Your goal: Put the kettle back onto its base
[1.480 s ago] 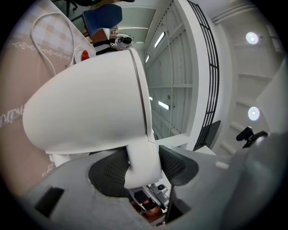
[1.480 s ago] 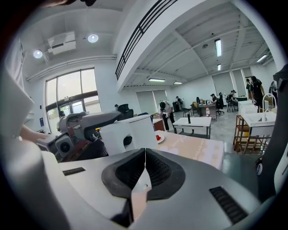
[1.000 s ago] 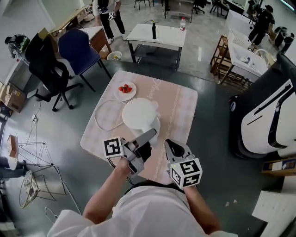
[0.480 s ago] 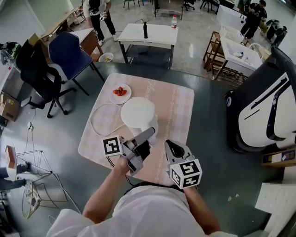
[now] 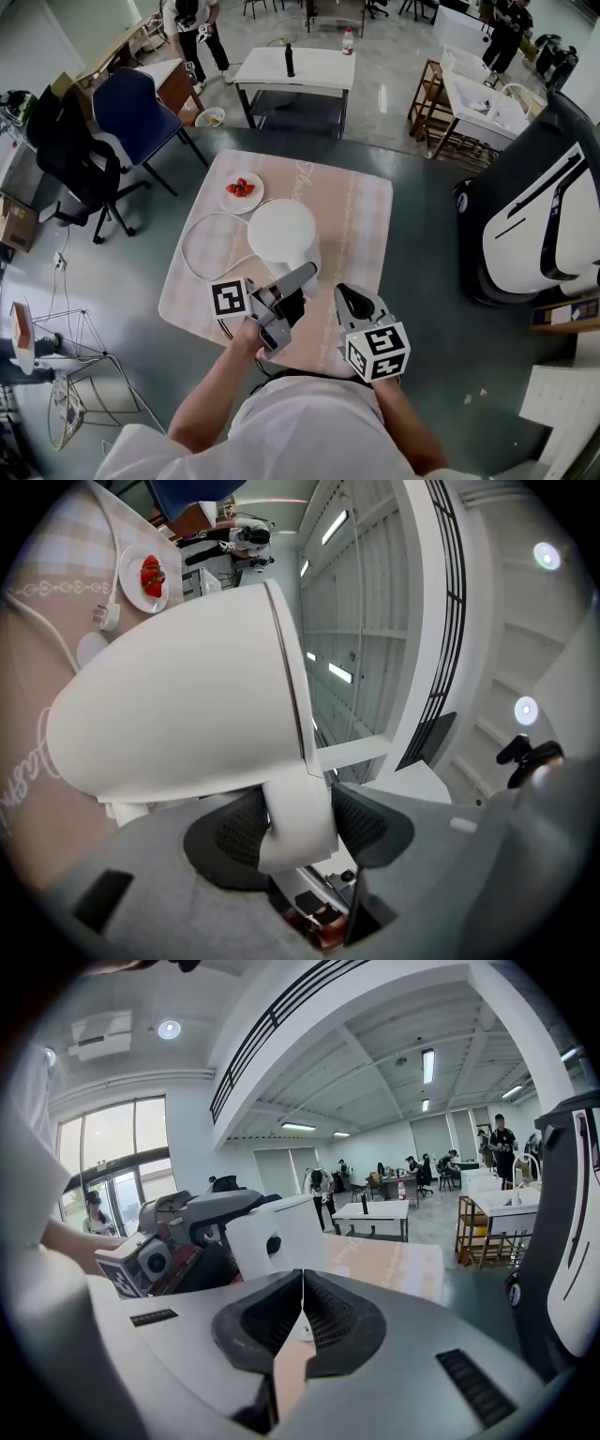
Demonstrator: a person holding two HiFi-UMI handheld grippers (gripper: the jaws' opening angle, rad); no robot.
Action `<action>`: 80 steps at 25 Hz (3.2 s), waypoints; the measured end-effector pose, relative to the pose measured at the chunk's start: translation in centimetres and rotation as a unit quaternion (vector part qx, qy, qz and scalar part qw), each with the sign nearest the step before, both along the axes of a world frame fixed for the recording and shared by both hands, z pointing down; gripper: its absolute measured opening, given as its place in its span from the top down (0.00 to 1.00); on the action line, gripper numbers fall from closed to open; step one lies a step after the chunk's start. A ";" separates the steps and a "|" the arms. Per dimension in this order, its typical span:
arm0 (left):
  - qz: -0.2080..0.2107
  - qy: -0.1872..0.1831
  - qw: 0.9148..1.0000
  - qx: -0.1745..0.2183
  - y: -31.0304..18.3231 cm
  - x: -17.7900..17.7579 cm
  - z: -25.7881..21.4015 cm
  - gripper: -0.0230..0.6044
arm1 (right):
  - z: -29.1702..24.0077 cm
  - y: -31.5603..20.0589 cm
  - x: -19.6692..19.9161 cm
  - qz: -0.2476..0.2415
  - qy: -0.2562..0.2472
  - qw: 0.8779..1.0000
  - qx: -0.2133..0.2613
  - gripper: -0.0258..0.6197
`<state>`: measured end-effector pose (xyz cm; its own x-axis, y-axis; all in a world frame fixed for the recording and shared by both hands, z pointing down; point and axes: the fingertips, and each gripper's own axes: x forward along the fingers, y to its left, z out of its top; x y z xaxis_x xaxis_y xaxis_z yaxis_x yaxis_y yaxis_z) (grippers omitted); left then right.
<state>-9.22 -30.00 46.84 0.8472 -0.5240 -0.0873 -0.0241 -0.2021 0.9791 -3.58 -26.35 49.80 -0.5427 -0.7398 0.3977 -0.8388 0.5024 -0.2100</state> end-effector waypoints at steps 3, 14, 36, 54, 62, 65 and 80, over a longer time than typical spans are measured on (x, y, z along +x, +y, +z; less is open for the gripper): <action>0.008 -0.007 1.000 0.004 0.4 0.5 0.4 0.62 | 0.1 -0.1 0.1 0.002 0.000 1.000 0.000 0.95; -0.002 0.019 1.000 0.019 1.1 0.6 1.0 0.62 | 0.4 0.8 0.9 0.007 0.002 1.000 -0.007 0.95; -0.067 0.023 0.997 0.037 3.6 -3.6 2.0 0.56 | 0.6 3.3 0.9 0.003 0.009 1.000 -0.025 0.95; -0.095 -0.225 0.964 0.100 10.9 0.9 1.7 0.75 | -2.3 8.0 1.8 -0.078 -0.009 0.997 0.005 0.95; -0.119 -0.300 0.939 0.122 14.0 4.1 1.5 0.87 | -3.1 10.5 4.0 -0.095 -0.016 0.995 0.015 0.95; -0.115 -0.336 0.925 0.138 15.3 5.8 1.0 0.92 | -3.5 11.5 4.4 -0.107 -0.020 0.994 0.019 0.95; -0.151 -0.458 0.859 0.171 19.7 9.2 0.6 0.96 | -4.0 16.5 7.6 -0.161 -0.019 0.986 0.042 0.95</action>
<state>-0.01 -10.34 47.43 0.4718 -0.8088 0.3511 -0.8554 -0.3232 0.4048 4.01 -9.82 45.77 -0.7682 -0.5568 0.3160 -0.6254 0.7581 -0.1847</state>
